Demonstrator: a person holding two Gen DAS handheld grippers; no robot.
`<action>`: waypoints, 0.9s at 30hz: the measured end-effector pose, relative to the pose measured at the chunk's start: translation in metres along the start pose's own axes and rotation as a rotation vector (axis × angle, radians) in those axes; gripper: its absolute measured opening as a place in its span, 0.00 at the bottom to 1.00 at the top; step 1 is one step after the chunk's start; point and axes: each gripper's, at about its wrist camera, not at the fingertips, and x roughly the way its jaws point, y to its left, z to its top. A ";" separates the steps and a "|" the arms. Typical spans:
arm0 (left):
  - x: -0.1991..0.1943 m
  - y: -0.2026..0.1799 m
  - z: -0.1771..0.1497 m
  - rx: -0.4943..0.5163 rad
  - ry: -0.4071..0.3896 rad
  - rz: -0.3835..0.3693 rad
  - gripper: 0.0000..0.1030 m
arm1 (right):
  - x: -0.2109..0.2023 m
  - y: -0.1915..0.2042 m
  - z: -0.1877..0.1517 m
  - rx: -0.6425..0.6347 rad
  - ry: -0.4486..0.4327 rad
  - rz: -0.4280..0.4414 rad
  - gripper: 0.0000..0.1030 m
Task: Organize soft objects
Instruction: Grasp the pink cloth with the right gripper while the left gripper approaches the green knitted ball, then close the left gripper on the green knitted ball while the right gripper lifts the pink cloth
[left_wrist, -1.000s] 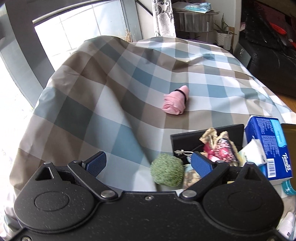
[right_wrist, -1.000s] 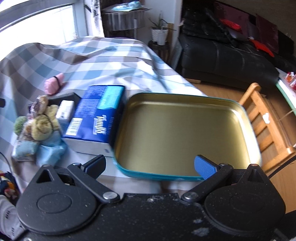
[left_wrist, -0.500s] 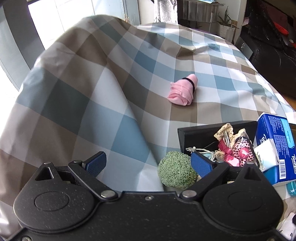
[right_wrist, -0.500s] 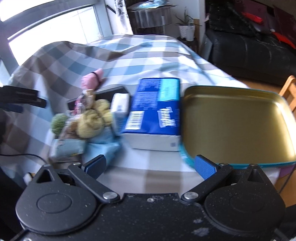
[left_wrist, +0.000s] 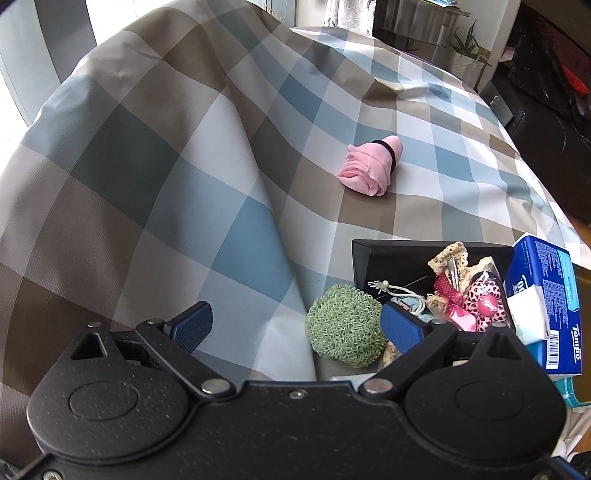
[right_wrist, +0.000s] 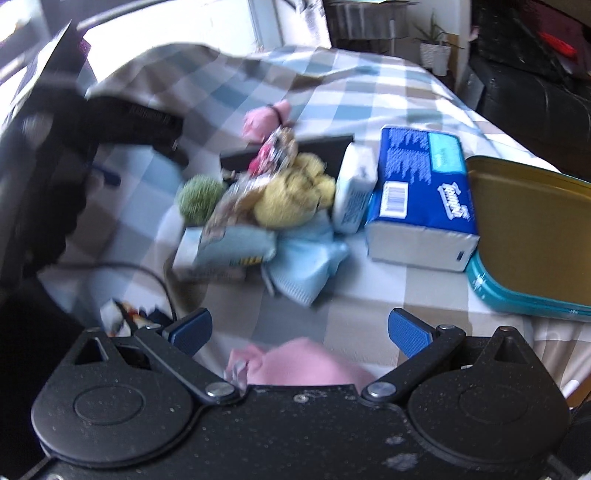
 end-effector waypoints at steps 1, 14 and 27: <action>0.000 0.000 0.000 0.002 0.002 0.000 0.92 | 0.000 0.001 -0.004 -0.009 0.010 -0.001 0.99; 0.008 -0.008 -0.005 0.033 0.031 -0.008 0.92 | 0.020 0.001 -0.027 0.036 0.083 -0.051 0.99; 0.023 -0.011 -0.004 0.022 0.071 -0.028 0.92 | 0.021 0.005 -0.032 -0.018 0.011 -0.113 0.68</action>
